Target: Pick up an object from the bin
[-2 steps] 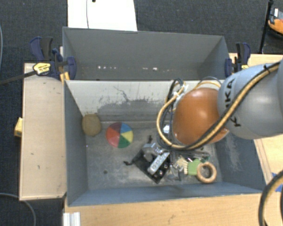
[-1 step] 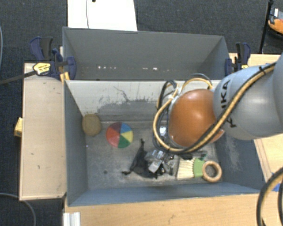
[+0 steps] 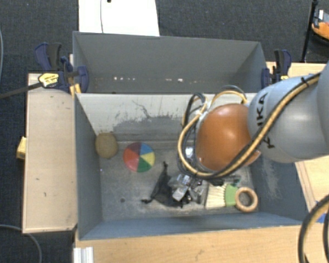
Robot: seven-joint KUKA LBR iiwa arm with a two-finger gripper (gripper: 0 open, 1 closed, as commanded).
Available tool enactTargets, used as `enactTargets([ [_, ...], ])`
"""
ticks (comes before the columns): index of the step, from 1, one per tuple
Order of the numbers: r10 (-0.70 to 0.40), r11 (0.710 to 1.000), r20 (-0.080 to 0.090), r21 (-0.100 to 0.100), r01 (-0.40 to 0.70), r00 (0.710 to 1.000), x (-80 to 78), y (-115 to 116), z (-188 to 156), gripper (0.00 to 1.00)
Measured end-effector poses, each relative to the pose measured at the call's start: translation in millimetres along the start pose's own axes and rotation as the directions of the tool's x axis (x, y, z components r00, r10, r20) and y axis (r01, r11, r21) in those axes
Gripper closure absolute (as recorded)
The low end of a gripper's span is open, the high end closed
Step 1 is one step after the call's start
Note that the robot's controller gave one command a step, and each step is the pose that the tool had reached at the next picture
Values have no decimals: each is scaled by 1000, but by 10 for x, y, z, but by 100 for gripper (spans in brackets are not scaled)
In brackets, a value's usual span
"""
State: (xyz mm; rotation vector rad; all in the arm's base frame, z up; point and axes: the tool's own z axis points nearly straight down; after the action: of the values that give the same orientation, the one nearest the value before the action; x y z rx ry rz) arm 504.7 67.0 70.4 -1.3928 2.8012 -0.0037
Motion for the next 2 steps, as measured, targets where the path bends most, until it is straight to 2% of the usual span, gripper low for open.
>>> enactTargets([
  [2,3,1000,-2,-3,-3,1000,12,8,-38,100],
])
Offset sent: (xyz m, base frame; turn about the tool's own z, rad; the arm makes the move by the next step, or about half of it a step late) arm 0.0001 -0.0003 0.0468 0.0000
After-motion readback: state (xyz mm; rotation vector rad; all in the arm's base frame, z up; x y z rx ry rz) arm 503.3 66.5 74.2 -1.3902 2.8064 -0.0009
